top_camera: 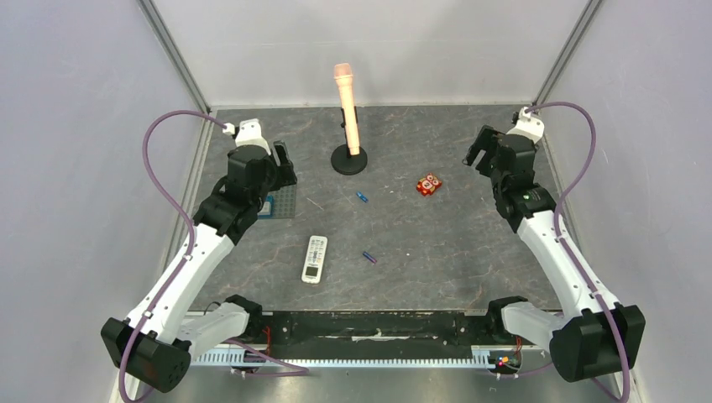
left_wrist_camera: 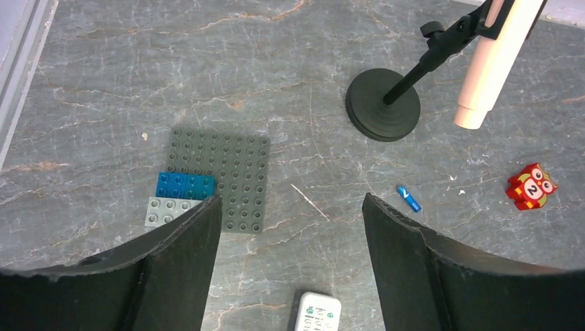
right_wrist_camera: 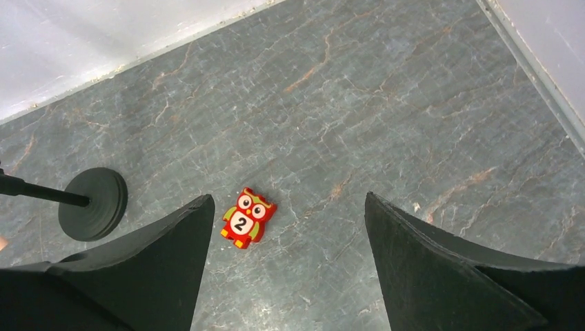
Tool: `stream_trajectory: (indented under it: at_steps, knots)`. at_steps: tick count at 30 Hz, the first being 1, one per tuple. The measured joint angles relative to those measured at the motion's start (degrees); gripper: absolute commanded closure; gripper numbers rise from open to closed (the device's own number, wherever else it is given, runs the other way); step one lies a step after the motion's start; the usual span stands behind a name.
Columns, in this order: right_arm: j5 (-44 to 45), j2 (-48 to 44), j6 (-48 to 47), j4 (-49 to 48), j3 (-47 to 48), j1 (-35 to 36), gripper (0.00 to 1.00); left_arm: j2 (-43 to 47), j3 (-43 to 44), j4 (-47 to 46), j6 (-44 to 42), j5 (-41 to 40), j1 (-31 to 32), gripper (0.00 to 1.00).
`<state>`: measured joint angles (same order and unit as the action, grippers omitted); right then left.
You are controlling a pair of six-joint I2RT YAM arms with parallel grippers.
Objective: Load the batteries into the remote control
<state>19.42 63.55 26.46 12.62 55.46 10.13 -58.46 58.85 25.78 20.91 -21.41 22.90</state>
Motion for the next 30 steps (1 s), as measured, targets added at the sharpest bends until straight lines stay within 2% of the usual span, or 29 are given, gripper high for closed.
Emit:
stream_trajectory:
  at_steps: [1, 6, 15, 22, 30]
  knots:
    - [0.2, -0.2, 0.5, 0.0, -0.5, 0.0, 0.18, 0.0, 0.0, 0.3, 0.0, 0.0, 0.0, 0.14]
    - [-0.6, -0.3, 2.5, 0.3, -2.6, 0.0, 0.18, 0.4, -0.8, 0.8, -0.7, 1.2, 0.0, 0.13]
    - [-12.3, 0.9, 3.8, -0.9, -6.7, 1.5, 0.19, -2.4, -10.5, 2.0, 2.9, 12.2, 0.2, 0.13]
    - [-15.5, 1.2, 4.6, -1.2, -11.9, 7.4, 0.19, -3.1, -21.5, 2.4, 9.3, 16.4, 5.9, 0.13]
    - [-16.0, 3.0, 5.1, -1.6, -13.4, 10.6, 0.19, -5.0, -24.3, 0.7, 12.3, 14.4, 13.2, 0.14]
